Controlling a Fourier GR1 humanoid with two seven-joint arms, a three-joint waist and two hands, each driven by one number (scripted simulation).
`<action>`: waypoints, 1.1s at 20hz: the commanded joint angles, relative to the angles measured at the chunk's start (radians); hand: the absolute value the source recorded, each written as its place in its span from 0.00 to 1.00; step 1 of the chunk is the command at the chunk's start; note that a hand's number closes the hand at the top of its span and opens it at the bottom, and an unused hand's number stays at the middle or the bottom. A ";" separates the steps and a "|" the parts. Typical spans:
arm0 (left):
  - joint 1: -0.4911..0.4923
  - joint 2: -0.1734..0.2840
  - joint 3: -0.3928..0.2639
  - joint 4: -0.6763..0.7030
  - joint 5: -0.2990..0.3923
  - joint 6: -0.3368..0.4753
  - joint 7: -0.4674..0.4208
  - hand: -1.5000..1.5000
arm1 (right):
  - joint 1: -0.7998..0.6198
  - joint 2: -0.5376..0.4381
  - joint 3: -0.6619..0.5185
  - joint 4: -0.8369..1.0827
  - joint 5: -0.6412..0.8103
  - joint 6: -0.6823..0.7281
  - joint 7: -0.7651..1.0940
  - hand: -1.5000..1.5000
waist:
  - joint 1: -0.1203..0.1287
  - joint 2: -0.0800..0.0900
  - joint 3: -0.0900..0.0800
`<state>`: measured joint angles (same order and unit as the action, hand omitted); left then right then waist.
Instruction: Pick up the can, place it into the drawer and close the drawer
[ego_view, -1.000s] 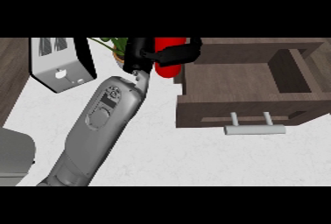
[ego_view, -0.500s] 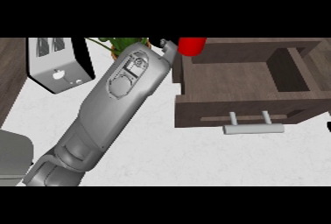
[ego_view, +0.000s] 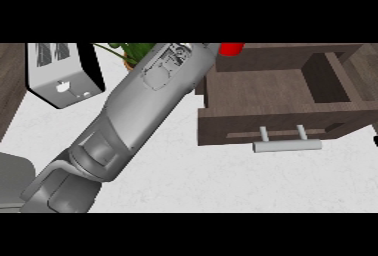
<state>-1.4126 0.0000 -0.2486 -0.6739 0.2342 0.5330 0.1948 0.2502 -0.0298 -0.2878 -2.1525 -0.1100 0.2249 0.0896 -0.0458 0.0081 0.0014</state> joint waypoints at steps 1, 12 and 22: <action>-0.097 0.000 0.008 0.140 0.044 -0.020 -0.044 1.00 | -0.027 0.020 0.046 0.005 0.028 -0.011 0.015 0.00 | -0.016 0.008 0.000; -0.062 0.000 -0.171 0.217 0.167 0.049 -0.138 1.00 | -0.093 -0.016 0.012 0.040 0.029 -0.026 0.035 0.00 | -0.031 0.010 0.001; -0.048 0.000 -0.278 0.267 0.236 0.103 -0.182 1.00 | -0.107 -0.017 0.017 0.066 0.020 -0.012 0.012 0.00 | -0.063 0.019 0.002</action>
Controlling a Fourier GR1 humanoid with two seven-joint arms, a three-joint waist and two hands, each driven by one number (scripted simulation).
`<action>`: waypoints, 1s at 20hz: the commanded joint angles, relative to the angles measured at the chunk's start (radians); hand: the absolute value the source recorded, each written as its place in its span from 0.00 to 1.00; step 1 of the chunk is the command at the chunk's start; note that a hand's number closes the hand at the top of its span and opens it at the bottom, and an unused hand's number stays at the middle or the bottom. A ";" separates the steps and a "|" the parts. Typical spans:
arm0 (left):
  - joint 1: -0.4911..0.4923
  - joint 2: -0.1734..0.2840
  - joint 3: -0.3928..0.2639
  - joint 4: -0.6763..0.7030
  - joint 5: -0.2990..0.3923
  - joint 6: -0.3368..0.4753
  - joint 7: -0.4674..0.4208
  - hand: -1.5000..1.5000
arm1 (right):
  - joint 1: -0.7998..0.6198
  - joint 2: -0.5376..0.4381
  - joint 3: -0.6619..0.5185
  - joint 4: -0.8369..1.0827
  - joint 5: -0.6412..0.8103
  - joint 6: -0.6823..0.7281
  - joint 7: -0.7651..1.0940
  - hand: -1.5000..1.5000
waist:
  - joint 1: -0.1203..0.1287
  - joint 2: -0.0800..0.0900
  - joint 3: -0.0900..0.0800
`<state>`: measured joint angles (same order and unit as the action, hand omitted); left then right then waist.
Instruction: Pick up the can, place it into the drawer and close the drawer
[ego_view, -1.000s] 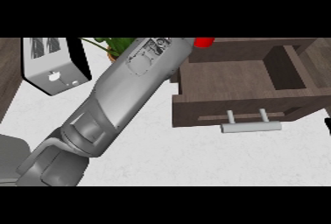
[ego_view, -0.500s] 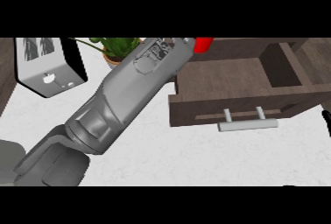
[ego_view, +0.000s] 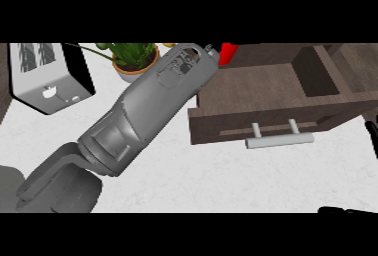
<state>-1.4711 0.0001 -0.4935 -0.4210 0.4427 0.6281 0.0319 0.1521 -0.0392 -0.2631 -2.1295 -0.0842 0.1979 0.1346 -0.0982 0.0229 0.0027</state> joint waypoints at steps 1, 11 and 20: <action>0.010 0.000 -0.060 0.021 0.022 0.037 -0.013 1.00 | 0.005 0.005 0.024 -0.004 0.009 0.010 -0.001 0.00 | -0.024 0.005 0.001; 0.028 0.000 -0.100 0.076 0.058 0.064 -0.067 0.00 | -0.046 0.001 0.039 0.013 0.027 -0.005 0.011 0.00 | -0.020 0.008 0.000; 0.043 0.000 -0.129 0.057 0.110 0.125 -0.090 0.00 | -0.088 -0.029 0.005 0.016 0.008 -0.009 0.026 0.00 | -0.033 0.013 0.000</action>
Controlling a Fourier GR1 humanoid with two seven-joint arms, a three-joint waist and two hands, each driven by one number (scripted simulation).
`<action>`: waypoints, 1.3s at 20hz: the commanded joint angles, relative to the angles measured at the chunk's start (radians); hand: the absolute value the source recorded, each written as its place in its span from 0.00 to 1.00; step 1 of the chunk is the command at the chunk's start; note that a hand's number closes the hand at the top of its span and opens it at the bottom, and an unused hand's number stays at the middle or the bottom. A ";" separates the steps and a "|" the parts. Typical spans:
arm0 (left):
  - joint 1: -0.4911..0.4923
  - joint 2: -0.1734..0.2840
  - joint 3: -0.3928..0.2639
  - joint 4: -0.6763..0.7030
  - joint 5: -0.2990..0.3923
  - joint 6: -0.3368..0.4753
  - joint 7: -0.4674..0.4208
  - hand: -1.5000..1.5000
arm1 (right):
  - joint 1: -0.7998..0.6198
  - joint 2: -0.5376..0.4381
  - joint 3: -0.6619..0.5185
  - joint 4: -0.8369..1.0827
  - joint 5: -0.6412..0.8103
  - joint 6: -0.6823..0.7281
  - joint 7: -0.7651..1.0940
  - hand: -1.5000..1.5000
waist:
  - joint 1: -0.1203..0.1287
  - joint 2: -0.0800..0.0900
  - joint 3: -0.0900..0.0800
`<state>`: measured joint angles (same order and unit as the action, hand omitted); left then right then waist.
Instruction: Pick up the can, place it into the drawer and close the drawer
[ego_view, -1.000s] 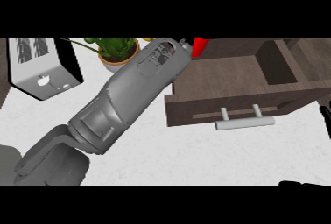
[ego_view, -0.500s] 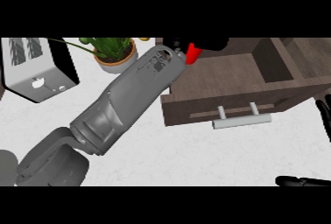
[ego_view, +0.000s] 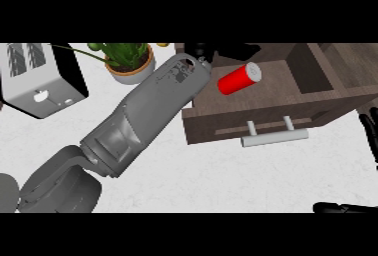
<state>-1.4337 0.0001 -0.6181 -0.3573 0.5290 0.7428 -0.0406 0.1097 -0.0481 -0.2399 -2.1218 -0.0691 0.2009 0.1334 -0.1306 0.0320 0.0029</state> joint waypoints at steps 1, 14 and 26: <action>0.010 0.000 -0.009 -0.001 0.031 0.049 0.000 0.00 | 0.024 -0.007 -0.001 -0.018 -0.019 0.024 -0.009 0.00 | -0.010 -0.001 0.000; 0.041 0.000 -0.010 -0.084 0.140 0.064 -0.053 0.00 | -0.036 -0.137 0.023 -0.063 0.265 0.023 -0.137 0.00 | 0.021 -0.006 0.000; -0.017 0.000 0.007 -0.073 0.177 0.091 -0.089 0.00 | -0.142 -0.212 0.217 0.022 0.751 -0.063 -0.139 0.00 | 0.088 -0.016 -0.002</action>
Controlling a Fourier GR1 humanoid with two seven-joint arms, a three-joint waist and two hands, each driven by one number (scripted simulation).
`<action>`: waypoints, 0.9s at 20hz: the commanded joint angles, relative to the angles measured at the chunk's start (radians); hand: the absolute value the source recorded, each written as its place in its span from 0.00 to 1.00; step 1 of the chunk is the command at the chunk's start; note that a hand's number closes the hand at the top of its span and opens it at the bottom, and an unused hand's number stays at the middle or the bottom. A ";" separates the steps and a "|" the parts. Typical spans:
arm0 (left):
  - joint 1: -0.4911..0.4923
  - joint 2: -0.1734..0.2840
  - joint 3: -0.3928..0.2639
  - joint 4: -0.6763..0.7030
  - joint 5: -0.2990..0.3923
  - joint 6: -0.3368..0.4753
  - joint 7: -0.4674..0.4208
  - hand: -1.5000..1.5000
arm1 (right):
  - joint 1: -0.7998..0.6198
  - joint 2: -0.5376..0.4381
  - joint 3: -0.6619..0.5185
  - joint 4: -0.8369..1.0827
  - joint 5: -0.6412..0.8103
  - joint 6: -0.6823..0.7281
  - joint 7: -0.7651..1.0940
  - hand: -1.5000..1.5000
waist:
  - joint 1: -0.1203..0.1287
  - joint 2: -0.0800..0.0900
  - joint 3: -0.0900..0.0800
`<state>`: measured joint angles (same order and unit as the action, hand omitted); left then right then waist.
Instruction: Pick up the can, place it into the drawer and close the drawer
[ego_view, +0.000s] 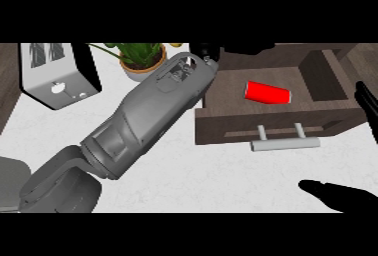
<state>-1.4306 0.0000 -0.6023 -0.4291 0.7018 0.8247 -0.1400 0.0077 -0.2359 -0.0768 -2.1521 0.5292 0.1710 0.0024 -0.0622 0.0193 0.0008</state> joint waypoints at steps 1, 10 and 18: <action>-0.008 0.000 -0.023 -0.032 0.006 0.027 0.035 0.00 | 0.011 -0.006 0.104 0.024 0.207 -0.043 0.002 0.00 | 0.024 -0.011 0.000; -0.016 0.010 0.011 -0.034 -0.035 0.018 0.077 0.00 | -0.118 -0.019 0.194 0.347 0.493 -0.152 0.003 0.00 | 0.069 -0.016 0.000; 0.064 0.162 0.001 -0.201 -0.089 -0.020 0.184 0.00 | -0.202 0.108 0.170 0.672 0.549 -0.412 -0.054 0.00 | 0.089 -0.021 0.000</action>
<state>-1.4009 0.1097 -0.6003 -0.5711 0.6357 0.8188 0.0113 -0.1517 -0.1764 0.0941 -1.6302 1.0329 -0.1332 -0.0328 0.0193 -0.0015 0.0006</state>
